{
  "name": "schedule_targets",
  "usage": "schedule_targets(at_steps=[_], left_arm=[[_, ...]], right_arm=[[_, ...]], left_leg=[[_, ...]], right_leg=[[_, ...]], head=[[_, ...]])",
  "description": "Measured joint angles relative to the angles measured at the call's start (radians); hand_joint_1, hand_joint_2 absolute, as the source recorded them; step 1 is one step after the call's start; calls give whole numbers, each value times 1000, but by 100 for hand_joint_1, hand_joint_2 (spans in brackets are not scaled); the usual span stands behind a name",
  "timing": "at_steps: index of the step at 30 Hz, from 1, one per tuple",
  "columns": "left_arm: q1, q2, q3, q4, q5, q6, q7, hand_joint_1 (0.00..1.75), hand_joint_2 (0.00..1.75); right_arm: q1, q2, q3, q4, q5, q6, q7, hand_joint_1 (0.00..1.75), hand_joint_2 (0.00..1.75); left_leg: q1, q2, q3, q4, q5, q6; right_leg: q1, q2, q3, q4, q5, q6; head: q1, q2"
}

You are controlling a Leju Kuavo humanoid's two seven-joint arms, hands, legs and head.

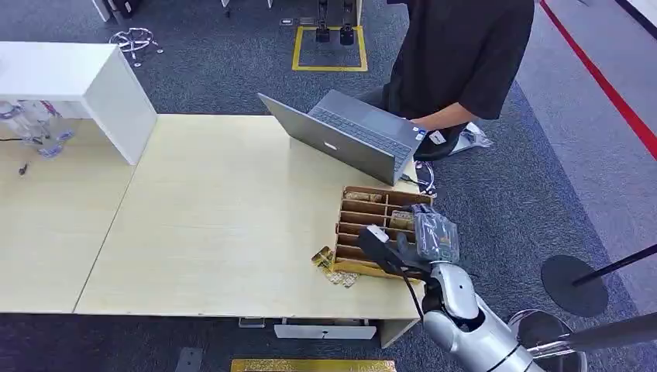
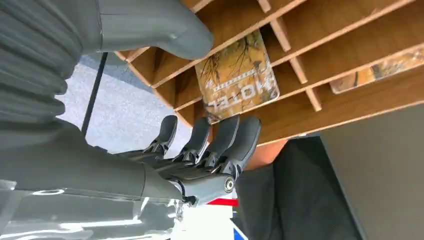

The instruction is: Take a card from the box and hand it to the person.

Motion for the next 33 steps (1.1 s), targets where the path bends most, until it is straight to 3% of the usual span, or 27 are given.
schedule_targets(at_steps=[21, 31, 33], left_arm=[[0, 0, 0, 0, 0, 6, -1, 0, 0], [0, 5, 2, 0, 0, 7, -2, 0, 0], [0, 6, 2, 0, 0, 7, -2, 0, 0]], right_arm=[[-10, 1, 13, 5, 49, 58, 35, 63, 175], [-12, 4, 13, 5, 63, 64, 36, 87, 175], [-12, 5, 13, 5, 63, 65, 36, 106, 175]], left_leg=[[0, 0, 0, 0, 0, 0], [0, 0, 0, 0, 0, 0], [0, 0, 0, 0, 0, 0]], right_leg=[[0, 0, 0, 0, 0, 0], [0, 0, 0, 0, 0, 0], [0, 0, 0, 0, 0, 0]], head=[[0, 0], [0, 0], [0, 0]])
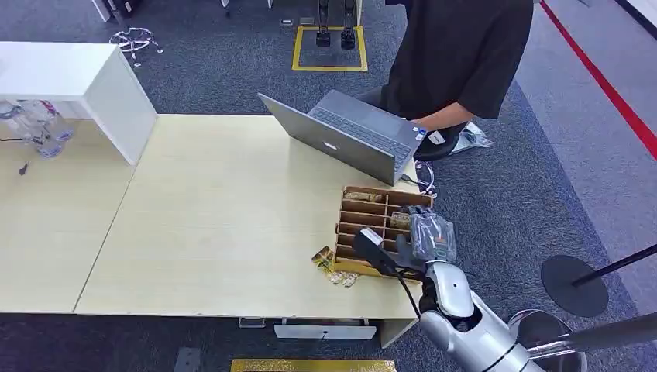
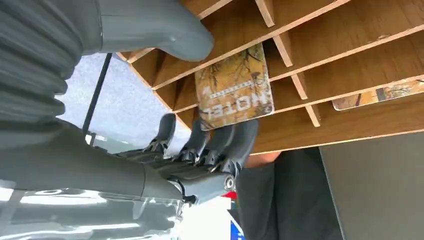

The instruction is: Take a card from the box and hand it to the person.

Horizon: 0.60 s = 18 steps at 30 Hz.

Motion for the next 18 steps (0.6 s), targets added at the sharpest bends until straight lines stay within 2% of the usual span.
schedule_targets(at_steps=[4, 5, 18], left_arm=[[0, 1, 0, 0, 0, 2, 0, 0, 0], [1, 1, 0, 0, 0, 2, 0, 0, 0], [4, -4, 0, 0, 0, 15, -1, 0, 0]], right_arm=[[-4, 0, 0, 0, 6, -8, 0, 115, 175], [-4, 1, 1, 0, 8, -10, 0, 131, 175], [-4, 3, 0, 0, 42, -26, 0, 140, 175]], left_leg=[[0, 0, 0, 0, 0, 0], [0, 0, 0, 0, 0, 0], [0, 0, 0, 0, 0, 0]], right_leg=[[0, 0, 0, 0, 0, 0], [0, 0, 0, 0, 0, 0], [0, 0, 0, 0, 0, 0]], head=[[0, 0], [0, 0], [0, 0]])
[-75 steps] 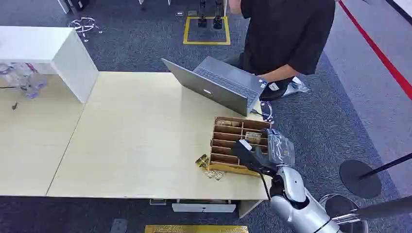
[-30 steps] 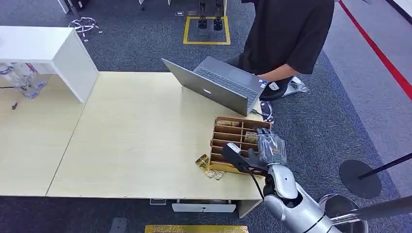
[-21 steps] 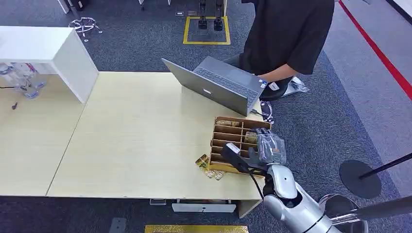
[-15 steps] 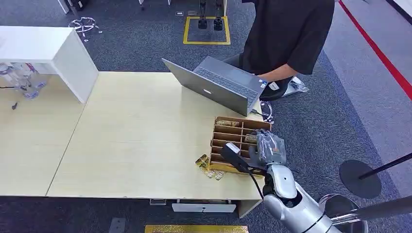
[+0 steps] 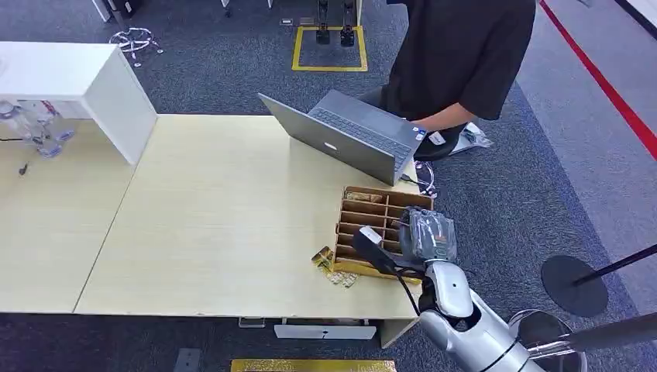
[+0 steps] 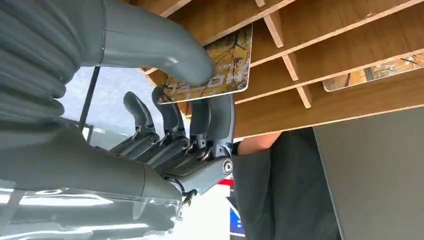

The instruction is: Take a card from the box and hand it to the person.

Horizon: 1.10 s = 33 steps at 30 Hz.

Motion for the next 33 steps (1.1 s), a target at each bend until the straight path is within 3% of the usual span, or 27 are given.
schedule_targets(at_steps=[7, 14, 33], left_arm=[[2, -4, 0, 0, 0, 5, -1, 0, 0], [3, -5, 0, 0, 0, 7, 0, 0, 0], [10, -5, 8, 0, 0, 19, -1, 0, 0]], right_arm=[[0, 0, 0, 0, 33, 10, 0, 140, 175], [-1, 0, -3, -32, 99, 79, 0, 150, 175], [-2, -2, -31, -200, 180, 130, 0, 147, 175]], left_leg=[[0, 0, 0, 0, 0, 0], [0, 0, 0, 0, 0, 0], [0, 0, 0, 0, 0, 0]], right_leg=[[0, 0, 0, 0, 0, 0], [0, 0, 0, 0, 0, 0], [0, 0, 0, 0, 0, 0]], head=[[0, 0], [0, 0], [0, 0]])
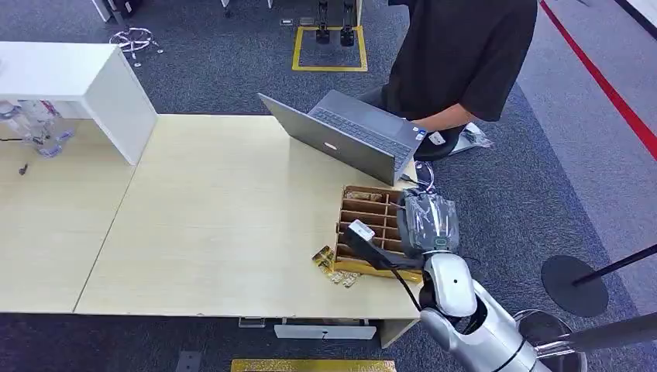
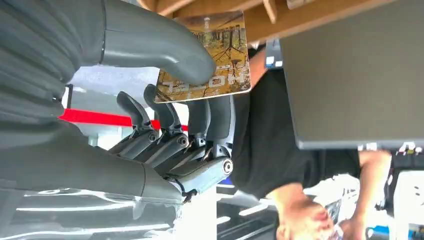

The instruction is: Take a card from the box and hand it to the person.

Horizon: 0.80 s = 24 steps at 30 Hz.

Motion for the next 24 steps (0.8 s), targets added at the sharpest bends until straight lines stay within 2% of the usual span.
schedule_targets(at_steps=[4, 6, 13, 19, 24], left_arm=[[0, 0, 0, 0, 0, 0, 0, 0, 0], [1, 0, 8, 0, 0, 0, -3, 0, 0], [3, 3, 24, 0, 0, -1, -3, 0, 0], [4, 6, 24, 0, 0, -2, 5, 0, 0], [4, 8, 24, 0, 0, -3, 8, 0, 0]], right_arm=[[0, 0, 0, -2, 1, 0, 0, 147, 175], [0, -3, -23, -70, 16, 0, 0, 150, 175], [-10, -20, -66, -114, -7, -6, 0, 152, 175], [-10, -55, -137, -127, -18, 3, 0, 143, 175], [-11, -88, -199, -133, -27, 29, 0, 145, 175]], left_leg=[[0, 0, 0, 0, 0, 0], [0, 0, 0, 0, 0, 0], [0, 0, 0, 0, 0, 0], [0, 0, 0, 0, 0, 0], [0, 0, 0, 0, 0, 0]], right_leg=[[0, 0, 0, 0, 0, 0], [0, 0, 0, 0, 0, 0], [0, 0, 0, 0, 0, 0], [0, 0, 0, 0, 0, 0], [0, 0, 0, 0, 0, 0]], head=[[0, 0], [0, 0], [0, 0], [0, 0], [0, 0]])
